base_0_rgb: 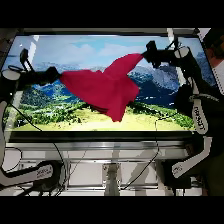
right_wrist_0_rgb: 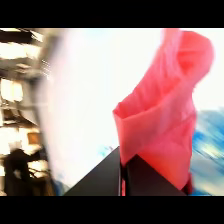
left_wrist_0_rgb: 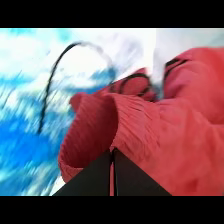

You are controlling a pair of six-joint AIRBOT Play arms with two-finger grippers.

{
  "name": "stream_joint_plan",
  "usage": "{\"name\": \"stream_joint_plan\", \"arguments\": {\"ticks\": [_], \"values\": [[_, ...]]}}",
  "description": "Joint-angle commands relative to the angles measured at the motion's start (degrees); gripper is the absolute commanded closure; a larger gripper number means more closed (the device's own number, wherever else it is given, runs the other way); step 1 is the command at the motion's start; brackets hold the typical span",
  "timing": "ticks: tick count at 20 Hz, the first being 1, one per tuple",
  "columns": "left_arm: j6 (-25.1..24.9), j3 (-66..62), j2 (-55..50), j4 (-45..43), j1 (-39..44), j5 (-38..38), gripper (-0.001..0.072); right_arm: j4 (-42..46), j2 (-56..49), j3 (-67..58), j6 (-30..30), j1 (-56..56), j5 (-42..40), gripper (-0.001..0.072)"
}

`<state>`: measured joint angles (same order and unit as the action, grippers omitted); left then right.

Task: Fold the clothes and pants, and hang the long-sleeved shirts on hangers.

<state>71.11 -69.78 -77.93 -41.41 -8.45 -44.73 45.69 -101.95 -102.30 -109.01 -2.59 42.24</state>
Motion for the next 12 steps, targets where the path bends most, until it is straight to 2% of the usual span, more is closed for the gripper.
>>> {"name": "stream_joint_plan", "arguments": {"ticks": [1,3,6,9,10,11,12], "values": [[0.15,-6.69,-0.04,1.4,2.99,3.39,0.0696,3.15,-0.02,-7.37,-1.4,-0.61,-2.25,0.0708],[3.19,-6.67,-0.72,-2.58,3.52,0.57,0.0696,8.63,-0.48,-7.39,-4.81,-0.61,1.33,0.0707],[8.09,-6.62,-3.74,-14.8,5.2,-6.84,0.0696,19.76,-3.56,-7.39,-8.87,-0.61,11.17,0.0706],[10.82,-4.79,-6.82,-24.59,8.15,-9.94,0.0696,23.8,-8.02,-7.39,-9.38,-0.59,18.88,0.0701],[11.45,-3.93,-7.41,-26.64,9.03,-9.84,0.0696,23.74,-9.09,-7.41,-9.11,-0.59,19.61,0.0632],[11.47,-3.21,-7.87,-28.68,9.75,-9.77,0.0696,23.63,-9.53,-7.41,-8.41,-0.46,19.96,0.0423],[12.44,-2.91,-8.15,-30.62,10.14,-9.81,0.0696,23.56,-9.53,-7.48,-6.78,-0.07,19.96,0.0261]]}}
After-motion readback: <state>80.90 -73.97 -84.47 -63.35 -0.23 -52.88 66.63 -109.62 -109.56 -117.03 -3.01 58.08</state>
